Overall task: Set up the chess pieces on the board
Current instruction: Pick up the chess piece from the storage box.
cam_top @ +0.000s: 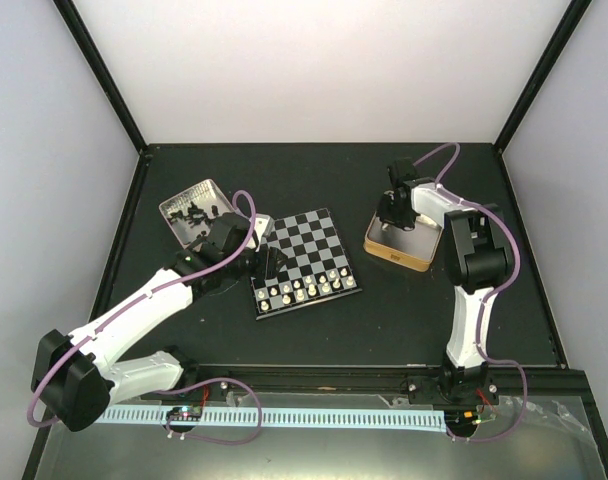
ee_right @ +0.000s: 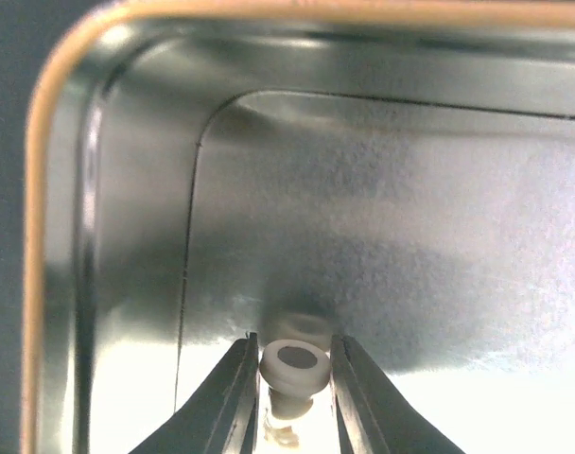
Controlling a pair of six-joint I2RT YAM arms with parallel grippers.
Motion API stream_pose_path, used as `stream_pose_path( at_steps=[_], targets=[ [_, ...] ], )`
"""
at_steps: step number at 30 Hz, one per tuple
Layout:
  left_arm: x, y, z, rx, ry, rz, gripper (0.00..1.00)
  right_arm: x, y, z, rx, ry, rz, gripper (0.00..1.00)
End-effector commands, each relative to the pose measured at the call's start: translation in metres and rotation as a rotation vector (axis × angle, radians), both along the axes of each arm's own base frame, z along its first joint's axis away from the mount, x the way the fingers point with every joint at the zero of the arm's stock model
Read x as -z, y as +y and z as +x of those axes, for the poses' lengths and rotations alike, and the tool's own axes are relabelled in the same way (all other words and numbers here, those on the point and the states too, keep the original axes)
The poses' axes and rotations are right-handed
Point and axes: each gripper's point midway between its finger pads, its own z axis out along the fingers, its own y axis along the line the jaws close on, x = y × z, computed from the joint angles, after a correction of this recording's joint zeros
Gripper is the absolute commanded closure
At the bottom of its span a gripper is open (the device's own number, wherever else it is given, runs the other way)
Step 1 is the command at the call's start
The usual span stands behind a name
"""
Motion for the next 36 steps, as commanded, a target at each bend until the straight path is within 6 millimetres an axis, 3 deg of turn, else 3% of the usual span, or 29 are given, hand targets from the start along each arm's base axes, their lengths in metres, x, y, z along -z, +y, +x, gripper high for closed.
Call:
stream_pose_path(
  at_steps=[1, 7, 14, 18, 25, 31, 36],
  targets=[
    [-0.004, -0.001, 0.003, -0.003, -0.013, -0.023, 0.46, 0.0, -0.007, -0.007, -0.025, 0.029, -0.084, 0.77],
    [-0.004, -0.001, 0.004, -0.002, -0.015, -0.021, 0.46, 0.008, 0.001, -0.013, -0.05, 0.06, -0.094, 0.74],
    [-0.006, 0.0, 0.003, -0.004, -0.02, -0.024, 0.46, 0.003, 0.0, -0.01, -0.02, 0.026, -0.1, 0.88],
    [-0.011, -0.001, 0.003, -0.002, -0.034, -0.035, 0.44, -0.025, 0.001, -0.004, 0.025, -0.097, -0.051, 0.89],
    [-0.023, -0.005, 0.002, 0.012, -0.079, -0.085, 0.4, -0.097, 0.018, -0.006, 0.089, -0.307, 0.166, 0.89],
    [-0.043, -0.008, 0.006, 0.01, -0.159, -0.154, 0.34, -0.14, 0.054, -0.032, 0.088, -0.348, 0.484, 0.89],
    [-0.07, -0.024, 0.009, 0.046, -0.226, -0.29, 0.21, -0.166, 0.101, -0.068, 0.073, -0.311, 0.793, 0.89]
  ],
)
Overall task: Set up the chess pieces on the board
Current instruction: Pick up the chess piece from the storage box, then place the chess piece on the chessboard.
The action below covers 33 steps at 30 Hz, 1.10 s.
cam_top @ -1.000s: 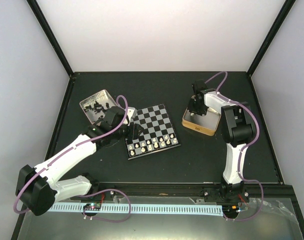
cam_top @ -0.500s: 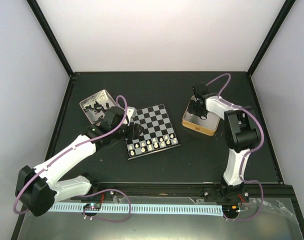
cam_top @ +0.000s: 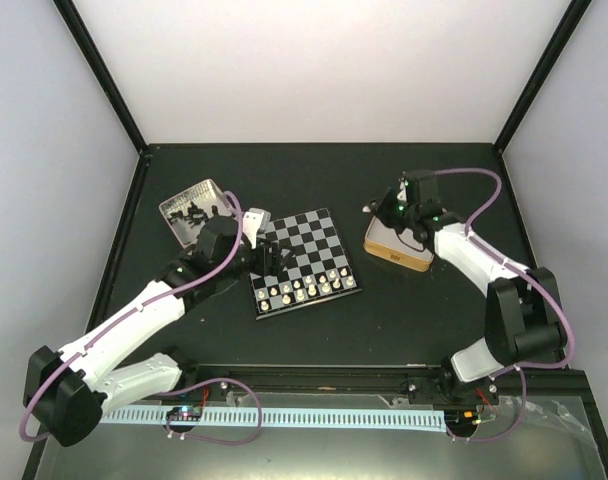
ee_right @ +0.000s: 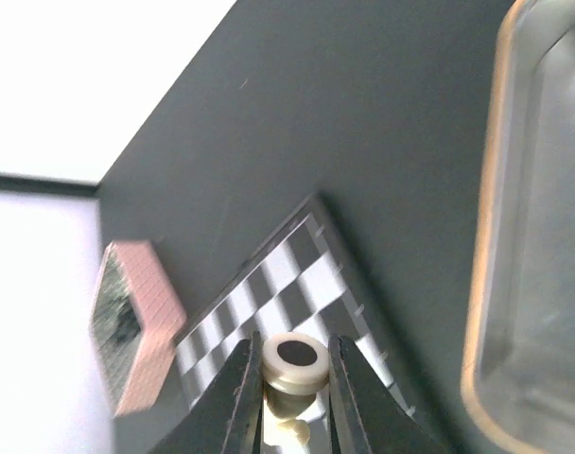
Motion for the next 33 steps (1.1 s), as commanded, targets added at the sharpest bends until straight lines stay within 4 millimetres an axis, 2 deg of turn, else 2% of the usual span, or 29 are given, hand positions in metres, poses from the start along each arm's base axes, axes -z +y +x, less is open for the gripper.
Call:
stream_pose_path(
  at_steps=[1, 4, 7, 9, 12, 15, 20, 26, 33],
  targets=[
    [-0.042, -0.019, 0.008, 0.04, -0.102, -0.184, 0.18, -0.035, 0.061, -0.03, -0.102, 0.004, 0.353, 0.89],
    [-0.052, -0.028, 0.009, 0.06, -0.125, -0.267, 0.11, -0.054, 0.094, -0.052, -0.164, 0.012, 0.499, 0.89],
    [-0.056, -0.03, 0.012, 0.055, -0.157, -0.318, 0.09, -0.07, 0.125, -0.073, -0.23, 0.036, 0.614, 0.88],
    [-0.056, -0.029, 0.015, 0.037, -0.163, -0.335, 0.11, -0.079, 0.139, -0.082, -0.258, 0.05, 0.67, 0.88],
    [-0.057, -0.028, 0.022, -0.003, -0.155, -0.356, 0.19, -0.089, 0.153, -0.089, -0.287, 0.065, 0.721, 0.88],
    [-0.062, -0.028, 0.027, -0.03, -0.157, -0.386, 0.28, -0.096, 0.163, -0.093, -0.315, 0.07, 0.737, 0.88],
    [-0.069, -0.027, 0.037, -0.066, -0.166, -0.405, 0.38, -0.102, 0.176, -0.099, -0.351, 0.078, 0.749, 0.88],
    [-0.064, -0.032, 0.044, -0.071, -0.151, -0.405, 0.48, -0.106, 0.182, -0.102, -0.38, 0.078, 0.754, 0.88],
    [-0.078, -0.032, 0.042, -0.04, -0.233, -0.41, 0.45, -0.097, 0.187, -0.105, -0.397, 0.103, 0.738, 0.88]
  ],
)
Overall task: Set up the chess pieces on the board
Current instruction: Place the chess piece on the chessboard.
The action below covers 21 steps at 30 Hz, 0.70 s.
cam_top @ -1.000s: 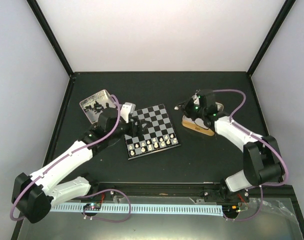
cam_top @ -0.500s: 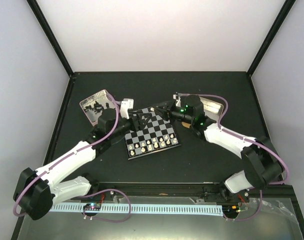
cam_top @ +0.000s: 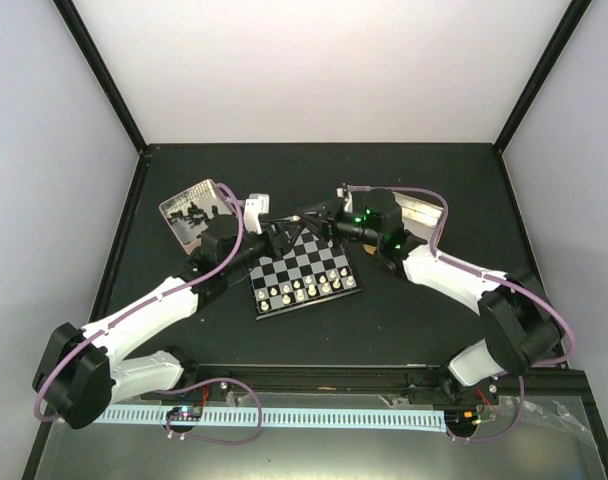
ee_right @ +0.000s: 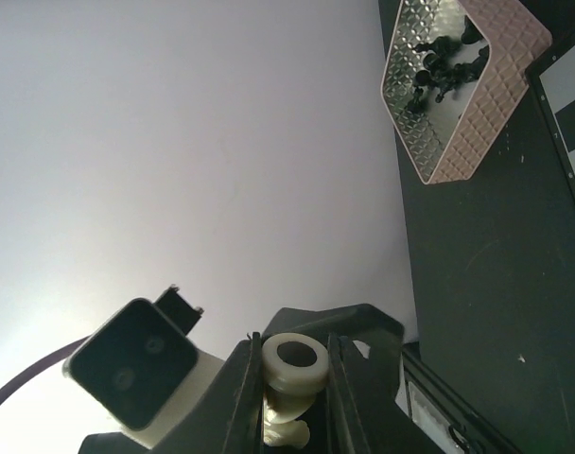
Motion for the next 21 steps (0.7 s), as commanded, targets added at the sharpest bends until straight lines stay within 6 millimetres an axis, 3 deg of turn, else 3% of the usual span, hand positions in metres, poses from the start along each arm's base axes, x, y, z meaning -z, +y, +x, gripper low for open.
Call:
stream_pose_path(
  at_steps=[1, 4, 13, 21],
  targets=[
    [-0.04, 0.002, 0.005, -0.01, -0.142, -0.046, 0.45, -0.007, 0.008, 0.0, -0.03, -0.02, 0.015, 0.88],
    [-0.045, 0.005, 0.004, -0.019, -0.172, -0.048, 0.49, -0.006, 0.009, 0.0, -0.036, -0.019, 0.015, 0.88],
    [-0.04, 0.004, 0.009, -0.026, -0.161, -0.023, 0.82, -0.004, 0.012, -0.003, -0.056, -0.015, 0.018, 0.89],
    [-0.029, 0.0, 0.006, -0.001, -0.109, -0.02, 0.81, -0.008, 0.013, -0.001, -0.05, -0.011, 0.048, 0.89]
  ],
)
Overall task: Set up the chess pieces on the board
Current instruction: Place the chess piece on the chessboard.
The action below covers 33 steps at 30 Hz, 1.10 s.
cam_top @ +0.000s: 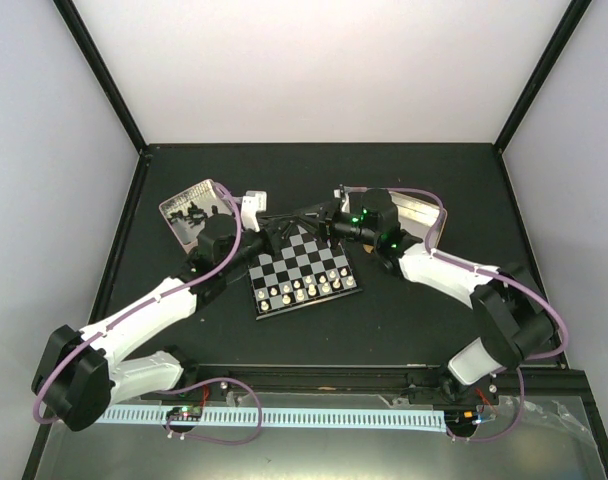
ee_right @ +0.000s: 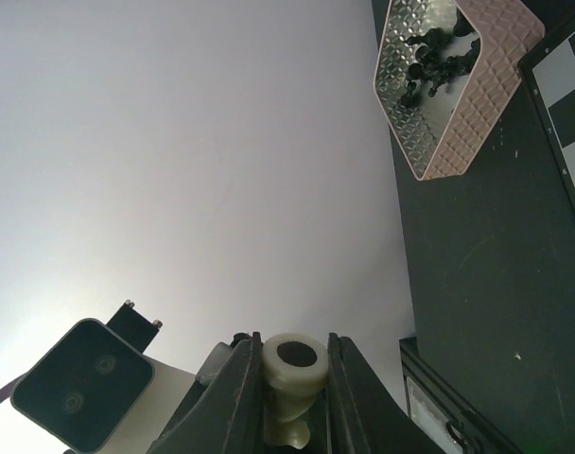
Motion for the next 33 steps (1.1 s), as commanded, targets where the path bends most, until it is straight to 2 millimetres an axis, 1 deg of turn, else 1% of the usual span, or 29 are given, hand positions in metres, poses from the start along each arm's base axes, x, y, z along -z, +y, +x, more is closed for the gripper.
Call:
stream_pose_path(
  at_steps=[1, 5, 8, 11, 18, 22, 26, 30, 33],
  targets=[
    [-0.012, -0.001, 0.003, 0.007, -0.016, -0.02, 0.81, -0.019, 0.008, -0.003, -0.031, -0.03, 0.054, 0.89],
    [-0.01, -0.002, 0.001, 0.014, -0.013, -0.014, 0.85, -0.022, 0.008, -0.004, -0.037, -0.032, 0.068, 0.88],
    [-0.007, -0.003, 0.001, 0.019, -0.004, -0.011, 0.92, -0.022, 0.009, -0.004, -0.04, -0.038, 0.066, 0.88],
    [-0.007, -0.003, 0.001, 0.023, -0.001, -0.012, 0.98, -0.023, 0.009, -0.005, -0.046, -0.053, 0.059, 0.86],
    [-0.01, -0.002, 0.001, 0.026, -0.004, -0.014, 0.98, -0.019, 0.011, -0.005, -0.063, -0.089, 0.035, 0.71],
    [-0.004, 0.002, 0.002, 0.012, 0.03, 0.022, 0.98, -0.012, 0.01, -0.004, -0.062, -0.096, 0.003, 0.62],
    [0.01, 0.012, -0.003, -0.015, 0.092, 0.108, 0.98, -0.002, 0.004, -0.002, -0.041, -0.12, -0.072, 0.54],
    [0.038, 0.029, -0.013, -0.034, 0.208, 0.29, 0.98, 0.009, -0.013, 0.005, 0.017, -0.146, -0.184, 0.49],
    [0.064, 0.04, -0.028, -0.005, 0.314, 0.423, 0.99, 0.018, -0.031, 0.013, 0.073, -0.165, -0.284, 0.47]
  ],
)
